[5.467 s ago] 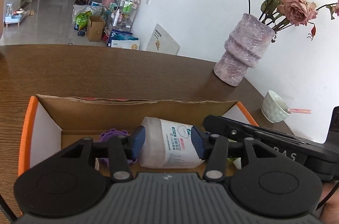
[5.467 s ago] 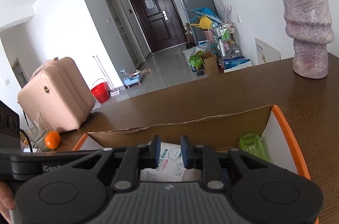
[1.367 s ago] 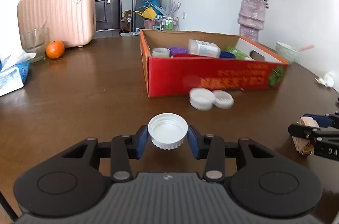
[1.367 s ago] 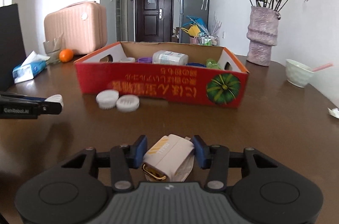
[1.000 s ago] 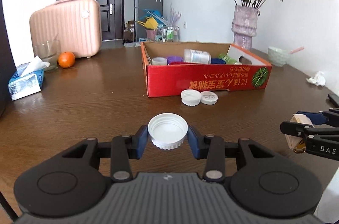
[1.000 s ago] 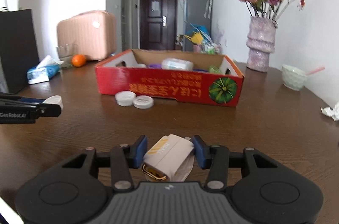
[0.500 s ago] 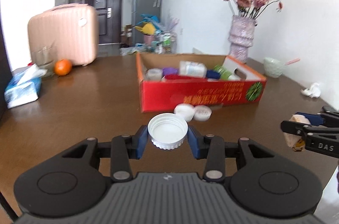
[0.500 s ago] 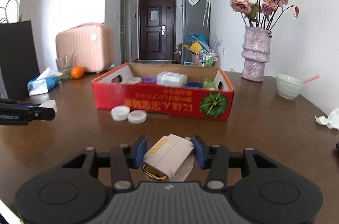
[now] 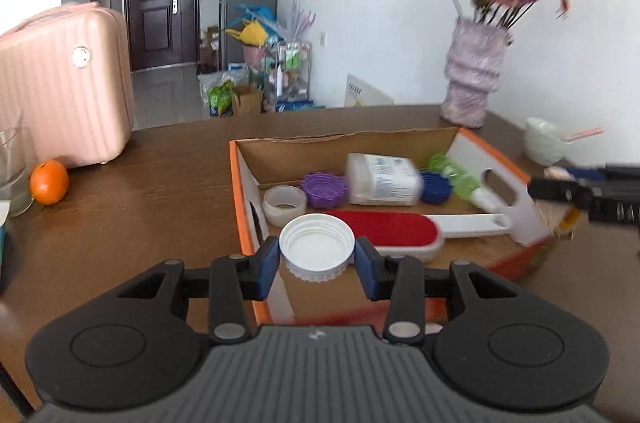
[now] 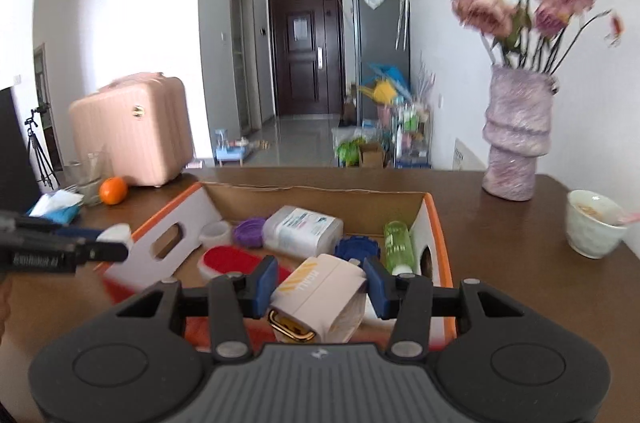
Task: Organize rigid objects
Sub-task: 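Carry the cap and adapter into the box and open both grippers, then withdraw both grippers toward the remaining white caps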
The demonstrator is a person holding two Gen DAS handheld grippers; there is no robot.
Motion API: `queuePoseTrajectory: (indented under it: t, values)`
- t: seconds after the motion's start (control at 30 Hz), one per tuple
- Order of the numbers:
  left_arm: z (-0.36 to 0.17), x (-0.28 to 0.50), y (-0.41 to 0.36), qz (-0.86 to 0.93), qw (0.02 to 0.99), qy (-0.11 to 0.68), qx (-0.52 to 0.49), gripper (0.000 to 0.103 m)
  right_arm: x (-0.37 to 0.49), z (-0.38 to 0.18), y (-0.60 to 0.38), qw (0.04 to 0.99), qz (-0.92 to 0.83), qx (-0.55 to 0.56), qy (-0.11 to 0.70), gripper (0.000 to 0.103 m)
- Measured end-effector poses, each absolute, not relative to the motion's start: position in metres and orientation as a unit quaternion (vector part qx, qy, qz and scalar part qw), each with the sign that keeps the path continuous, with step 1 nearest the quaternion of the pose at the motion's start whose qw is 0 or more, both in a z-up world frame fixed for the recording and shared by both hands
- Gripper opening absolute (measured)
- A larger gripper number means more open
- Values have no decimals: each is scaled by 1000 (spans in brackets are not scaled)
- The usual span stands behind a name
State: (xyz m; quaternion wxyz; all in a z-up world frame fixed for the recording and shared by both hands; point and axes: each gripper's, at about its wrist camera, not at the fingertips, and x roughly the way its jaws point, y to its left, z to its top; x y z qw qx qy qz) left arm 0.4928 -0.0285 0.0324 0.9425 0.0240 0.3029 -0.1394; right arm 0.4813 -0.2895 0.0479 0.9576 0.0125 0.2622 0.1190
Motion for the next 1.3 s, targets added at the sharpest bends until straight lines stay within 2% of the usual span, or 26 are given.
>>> queuePoseTrajectory:
  t: [0.17,0.27,0.3,0.37,0.43,0.47,0.5,0.63,0.67,0.83,1.03,1.3]
  values:
    - [11,540,-33,-145,930,339,20,42,562,27,-285,941,103,9,322,46]
    - [4,552,-36,-152,930,333,25,43,589,9,-283,937,74,-5,342,46]
    - [3,553,-38,-153,931,331,34,45,593,5,-282,935,68,-7,347,46]
    - [1,554,-39,-157,932,323,42,56,601,0,-286,933,58,0,355,45]
    - [-1,554,-39,-165,933,318,37,61,602,2,-288,934,54,6,352,56]
    - [-1,553,-41,-170,932,317,42,63,601,4,-288,938,50,3,342,72]
    - [0,554,-43,-174,931,318,46,65,600,6,-288,941,46,0,334,80]
    - [7,551,-40,-177,932,315,32,74,595,13,-286,948,37,-15,317,80]
    - [10,549,-38,-177,933,311,29,79,592,15,-286,948,38,-14,317,80]
    - [21,522,-36,-181,939,291,36,88,554,26,-292,951,37,-5,306,81]
    - [27,471,-37,-183,941,280,45,89,489,40,-295,956,31,-7,291,87]
    - [32,382,-10,-134,958,249,42,97,381,41,-284,963,43,-32,265,90]
